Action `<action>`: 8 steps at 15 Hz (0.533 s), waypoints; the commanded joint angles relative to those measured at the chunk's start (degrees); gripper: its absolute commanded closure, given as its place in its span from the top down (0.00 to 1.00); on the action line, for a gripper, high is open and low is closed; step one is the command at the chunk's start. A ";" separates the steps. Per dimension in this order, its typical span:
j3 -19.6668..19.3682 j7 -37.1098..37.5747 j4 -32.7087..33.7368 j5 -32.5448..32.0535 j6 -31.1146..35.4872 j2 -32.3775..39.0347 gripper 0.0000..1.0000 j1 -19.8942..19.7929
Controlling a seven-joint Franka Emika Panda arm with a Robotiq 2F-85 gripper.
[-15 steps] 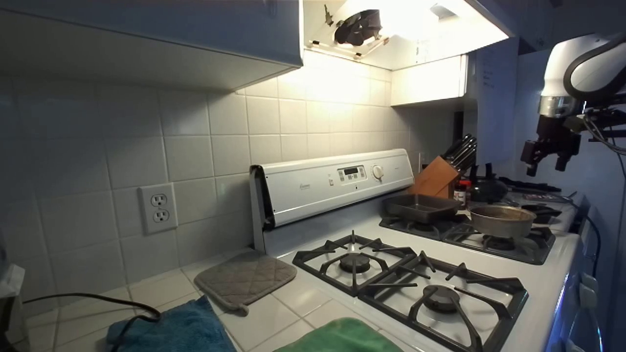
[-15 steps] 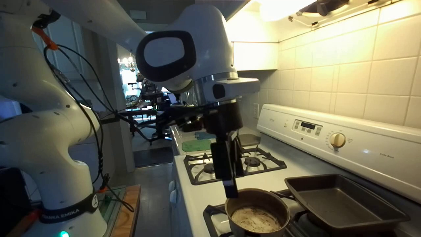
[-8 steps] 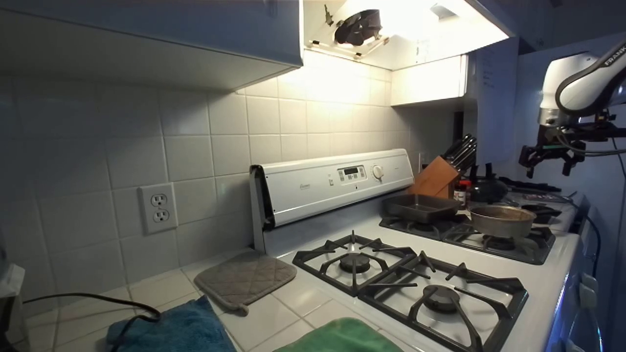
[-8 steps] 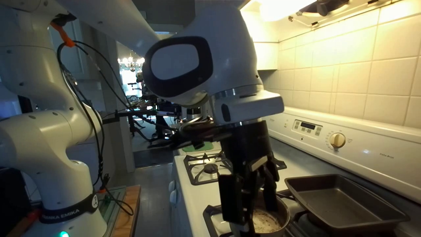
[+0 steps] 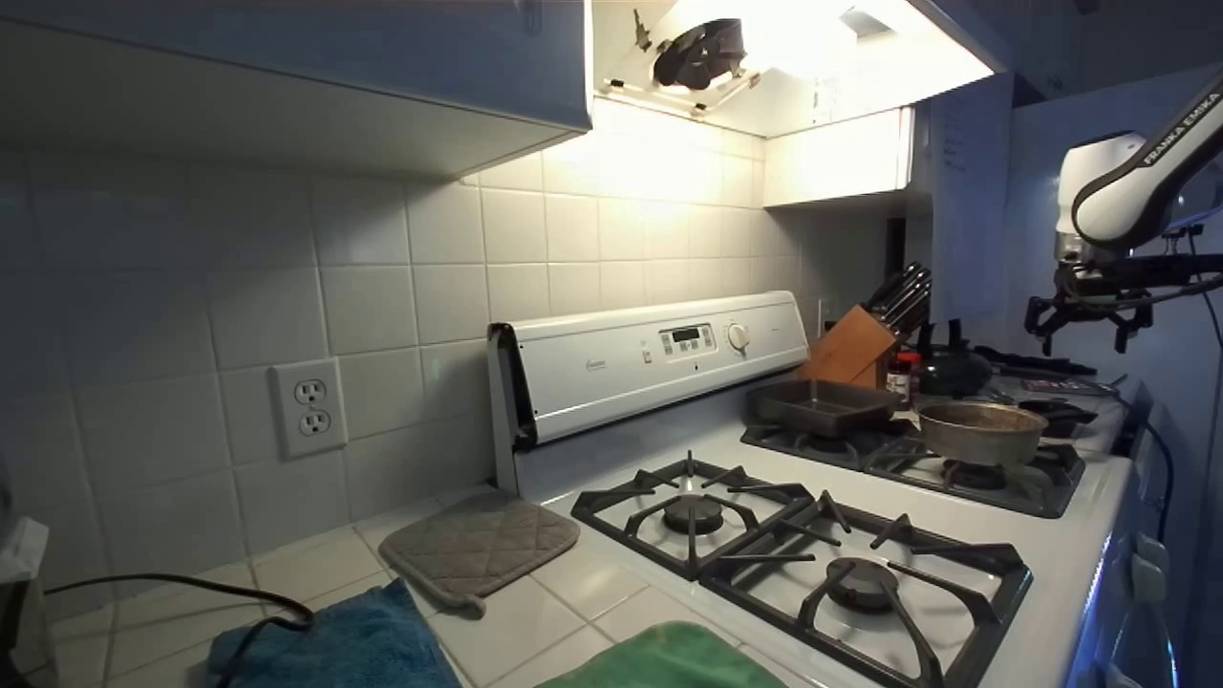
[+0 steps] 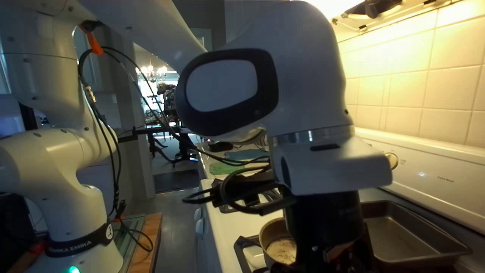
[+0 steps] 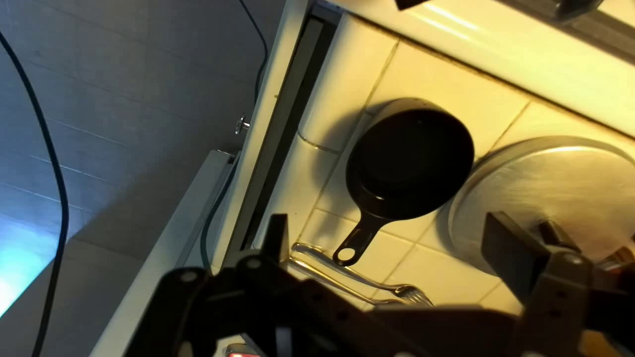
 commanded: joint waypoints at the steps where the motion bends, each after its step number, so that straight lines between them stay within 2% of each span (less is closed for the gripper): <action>1: -2.91 -0.01 5.23 3.28 0.60 6.28 1.00 2.00; 8: -6.06 -1.07 10.71 8.07 2.14 13.77 1.00 3.83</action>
